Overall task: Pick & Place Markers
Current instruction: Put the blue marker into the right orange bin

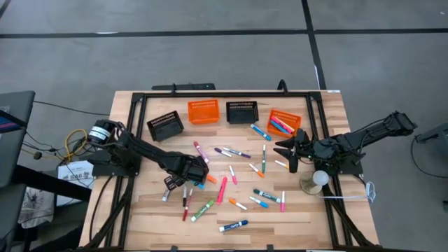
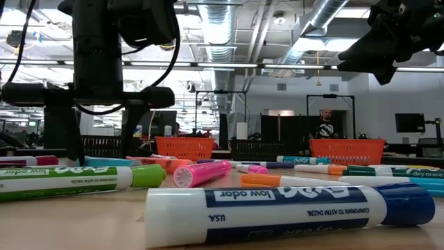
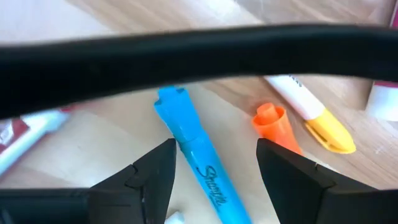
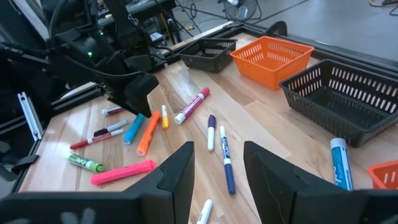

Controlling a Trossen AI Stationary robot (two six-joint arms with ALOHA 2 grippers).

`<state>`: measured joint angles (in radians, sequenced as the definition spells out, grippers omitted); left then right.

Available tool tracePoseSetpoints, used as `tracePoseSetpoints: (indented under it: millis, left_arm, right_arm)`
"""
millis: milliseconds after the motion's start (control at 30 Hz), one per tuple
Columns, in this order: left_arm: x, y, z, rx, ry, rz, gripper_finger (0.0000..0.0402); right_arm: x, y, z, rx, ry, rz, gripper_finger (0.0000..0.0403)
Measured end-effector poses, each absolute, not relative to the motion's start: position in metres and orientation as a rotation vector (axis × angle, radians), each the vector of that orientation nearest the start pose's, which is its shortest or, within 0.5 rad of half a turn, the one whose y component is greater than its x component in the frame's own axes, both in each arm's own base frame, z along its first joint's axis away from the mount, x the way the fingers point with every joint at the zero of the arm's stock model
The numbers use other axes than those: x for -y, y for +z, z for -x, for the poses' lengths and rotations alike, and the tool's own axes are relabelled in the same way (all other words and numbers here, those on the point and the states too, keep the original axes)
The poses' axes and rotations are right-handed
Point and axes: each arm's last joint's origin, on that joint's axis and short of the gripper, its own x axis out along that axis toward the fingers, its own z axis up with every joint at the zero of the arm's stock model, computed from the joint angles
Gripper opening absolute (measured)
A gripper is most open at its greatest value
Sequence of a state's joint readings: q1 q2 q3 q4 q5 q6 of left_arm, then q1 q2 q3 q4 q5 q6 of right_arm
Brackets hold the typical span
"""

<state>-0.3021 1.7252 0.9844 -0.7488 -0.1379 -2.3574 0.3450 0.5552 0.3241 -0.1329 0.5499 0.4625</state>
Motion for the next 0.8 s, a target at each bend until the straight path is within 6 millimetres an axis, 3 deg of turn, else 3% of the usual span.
tracePoseSetpoints:
  millis: [233, 800]
  left_arm:
    - [0.080, 0.147, -0.275, -0.836, 1.471, 1.495, 0.0222]
    - [0.083, 0.149, -0.286, -0.783, 1.380, 1.607, 0.0222]
  right_arm:
    - [-0.031, 0.212, -0.131, -0.274, -0.273, -0.299, 0.0129]
    - [-0.031, 0.212, -0.131, -0.274, -0.273, -0.299, 0.0129]
